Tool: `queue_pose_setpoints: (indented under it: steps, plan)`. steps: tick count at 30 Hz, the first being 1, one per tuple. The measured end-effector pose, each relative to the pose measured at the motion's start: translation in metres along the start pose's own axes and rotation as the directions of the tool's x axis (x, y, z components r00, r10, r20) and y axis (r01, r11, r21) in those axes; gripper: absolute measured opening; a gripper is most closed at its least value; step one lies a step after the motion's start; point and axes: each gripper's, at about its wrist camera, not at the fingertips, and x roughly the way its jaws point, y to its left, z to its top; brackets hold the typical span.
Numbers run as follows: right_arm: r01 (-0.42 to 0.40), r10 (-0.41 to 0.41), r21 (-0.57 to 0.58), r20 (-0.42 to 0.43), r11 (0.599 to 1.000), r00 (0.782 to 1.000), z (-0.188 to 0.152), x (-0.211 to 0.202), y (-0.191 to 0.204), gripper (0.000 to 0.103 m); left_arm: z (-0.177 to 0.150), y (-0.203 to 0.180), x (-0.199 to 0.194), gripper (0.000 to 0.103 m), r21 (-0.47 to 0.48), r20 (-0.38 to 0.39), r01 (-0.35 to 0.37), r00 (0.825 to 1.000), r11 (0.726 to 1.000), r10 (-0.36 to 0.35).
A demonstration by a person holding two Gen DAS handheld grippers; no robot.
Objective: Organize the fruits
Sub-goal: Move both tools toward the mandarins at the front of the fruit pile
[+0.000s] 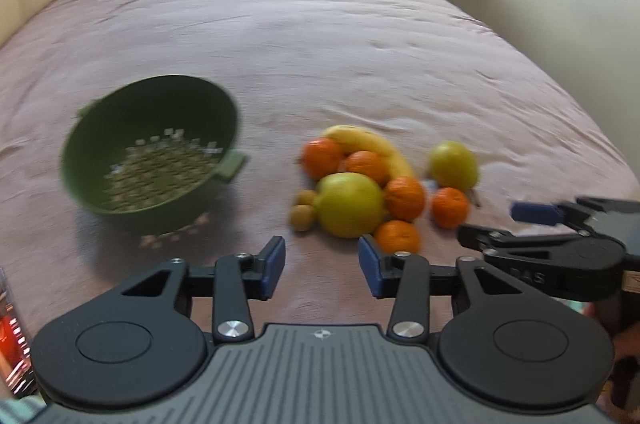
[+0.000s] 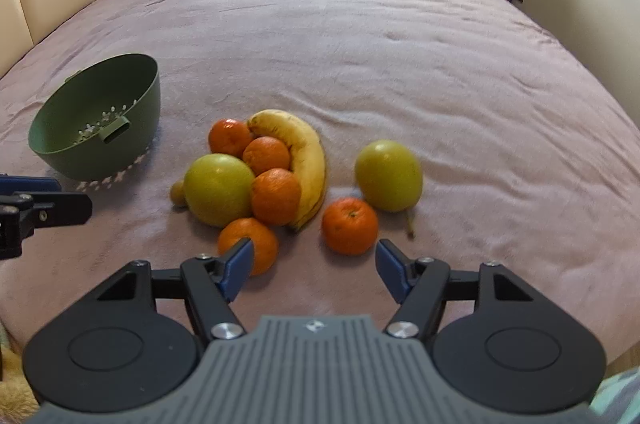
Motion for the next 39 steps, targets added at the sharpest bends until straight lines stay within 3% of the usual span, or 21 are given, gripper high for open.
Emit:
queue_pose_setpoints:
  steps: [1, 4, 9, 19, 22, 30, 34, 39]
  plan:
    - [0.008, -0.008, -0.019, 0.013, 1.0, 1.0, 0.001, 0.001, -0.001, 0.065, 0.001, -0.004, 0.003, 0.05, 0.009, 0.004, 0.011, 1.0, 1.0, -0.011]
    - [0.04, -0.037, -0.071, 0.042, 0.997, 0.998, 0.004, 0.006, -0.005, 0.065, 0.006, -0.015, 0.015, 0.065, 0.031, -0.001, 0.048, 0.999, 0.998, -0.048]
    - [0.028, -0.029, -0.071, -0.006, 0.997, 1.0, 0.004, 0.024, -0.018, 0.065, 0.005, -0.026, 0.042, 0.065, 0.035, -0.041, 0.15, 0.988, 0.988, -0.148]
    - [0.015, -0.017, -0.037, -0.05, 0.999, 0.999, 0.005, 0.051, -0.027, 0.063, -0.002, -0.033, 0.091, 0.065, 0.019, -0.167, 0.152, 0.975, 0.988, -0.146]
    - [0.002, -0.003, -0.019, -0.062, 1.0, 0.998, 0.009, 0.059, -0.028, 0.056, -0.001, -0.033, 0.1, 0.064, 0.018, -0.177, 0.145, 0.974, 0.989, -0.139]
    - [-0.009, 0.013, 0.035, -0.089, 0.999, 0.996, 0.015, 0.077, -0.035, 0.054, 0.003, -0.03, 0.116, 0.063, -0.031, -0.202, 0.162, 0.965, 0.986, -0.165]
    - [-0.068, 0.077, 0.081, -0.104, 0.994, 0.992, 0.016, 0.084, -0.037, 0.054, 0.003, -0.038, 0.117, 0.063, 0.014, -0.201, 0.162, 0.967, 0.987, -0.156]
    - [-0.065, 0.071, 0.068, -0.095, 0.996, 0.993, 0.017, 0.089, -0.035, 0.05, 0.003, -0.041, 0.12, 0.063, 0.023, -0.206, 0.167, 0.966, 0.986, -0.159]
